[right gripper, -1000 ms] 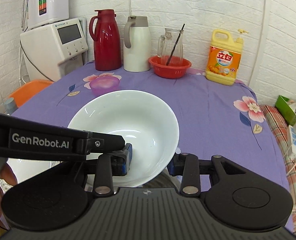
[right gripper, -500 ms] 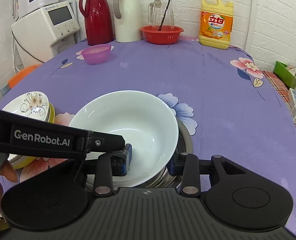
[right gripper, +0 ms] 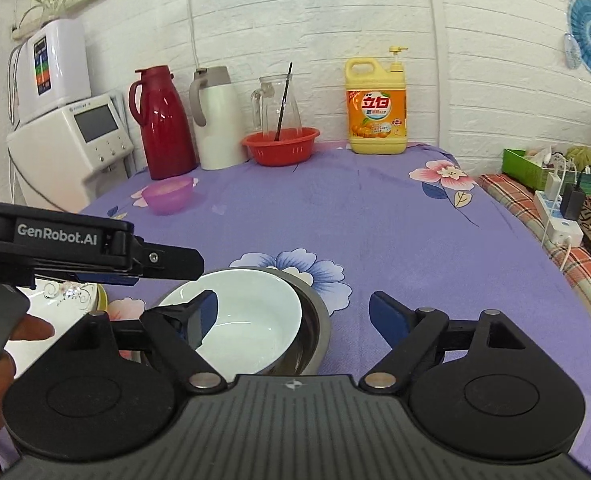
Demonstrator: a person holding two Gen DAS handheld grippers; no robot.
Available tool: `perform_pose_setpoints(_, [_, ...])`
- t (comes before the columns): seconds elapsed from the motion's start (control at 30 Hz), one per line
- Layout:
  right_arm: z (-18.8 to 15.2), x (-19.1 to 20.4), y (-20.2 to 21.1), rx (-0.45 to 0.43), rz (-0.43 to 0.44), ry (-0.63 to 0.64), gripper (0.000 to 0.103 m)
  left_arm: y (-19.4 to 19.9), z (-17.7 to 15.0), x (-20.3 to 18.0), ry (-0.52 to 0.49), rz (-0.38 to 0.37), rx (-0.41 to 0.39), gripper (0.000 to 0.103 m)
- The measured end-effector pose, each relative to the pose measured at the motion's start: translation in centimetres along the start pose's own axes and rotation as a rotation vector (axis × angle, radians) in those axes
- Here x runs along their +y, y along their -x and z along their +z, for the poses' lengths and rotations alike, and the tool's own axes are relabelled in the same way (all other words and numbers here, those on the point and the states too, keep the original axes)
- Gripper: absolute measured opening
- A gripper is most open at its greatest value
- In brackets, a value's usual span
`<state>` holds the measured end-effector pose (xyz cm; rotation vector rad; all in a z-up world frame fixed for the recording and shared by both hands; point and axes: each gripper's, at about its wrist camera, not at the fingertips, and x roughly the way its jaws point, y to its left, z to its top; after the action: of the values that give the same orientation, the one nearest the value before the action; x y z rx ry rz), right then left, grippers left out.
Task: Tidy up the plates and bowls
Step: 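Open both tools and move them toward the pink plastic bowl, then close both tools on the pink plastic bowl rim and lift it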
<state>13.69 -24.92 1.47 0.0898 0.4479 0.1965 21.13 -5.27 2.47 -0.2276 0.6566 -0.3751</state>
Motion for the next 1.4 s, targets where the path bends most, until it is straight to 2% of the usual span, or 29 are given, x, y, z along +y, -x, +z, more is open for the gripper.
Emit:
perform_pose_setpoints(0.13, [-1.2,-0.1,0.3,0.003,0.023,-0.055,0.103,0.1,0.0,0.4,-0.025,0.036,-0.016,0.075])
perform_pose_setpoints(0.27, [-1.1,-0.3,-0.6,0.029,0.004,-0.064,0.103,-0.4,0.2,1.3,-0.018,0.05,-0.014,0.075])
perform_pose_setpoints(0.53, [0.0,-0.4,-2.6,0.055,0.021,-0.101,0.103,-1.2,2.0,3.7,-0.001,0.064,-0.012,0.075])
perform_pose_setpoints(0.7, [2.5,1.1,-4.6,0.057,0.051,-0.031,0.103,-1.2,4.0,6.2,-0.029,0.114,-0.025,0.075])
perform_pose_setpoints(0.93, [7.7,4.4,-8.1,0.064,0.179,0.102,0.103,-0.4,7.5,11.3,-0.05,0.189,-0.052,0.075])
perform_pose_setpoints(1.17, [13.3,7.6,-14.1,0.098,0.263,0.181,0.103,-0.2,12.6,17.6,-0.019,0.289,-0.106,0.075])
perform_pose_setpoints(1.27, [14.8,9.0,-18.0,0.139,0.264,0.196,0.103,-1.9,14.7,20.4,0.019,0.304,-0.086,0.075])
perform_pose_setpoints(1.4, [15.7,10.7,-24.3,0.228,0.274,0.171,0.103,-6.0,16.8,24.6,0.112,0.282,-0.015,0.075])
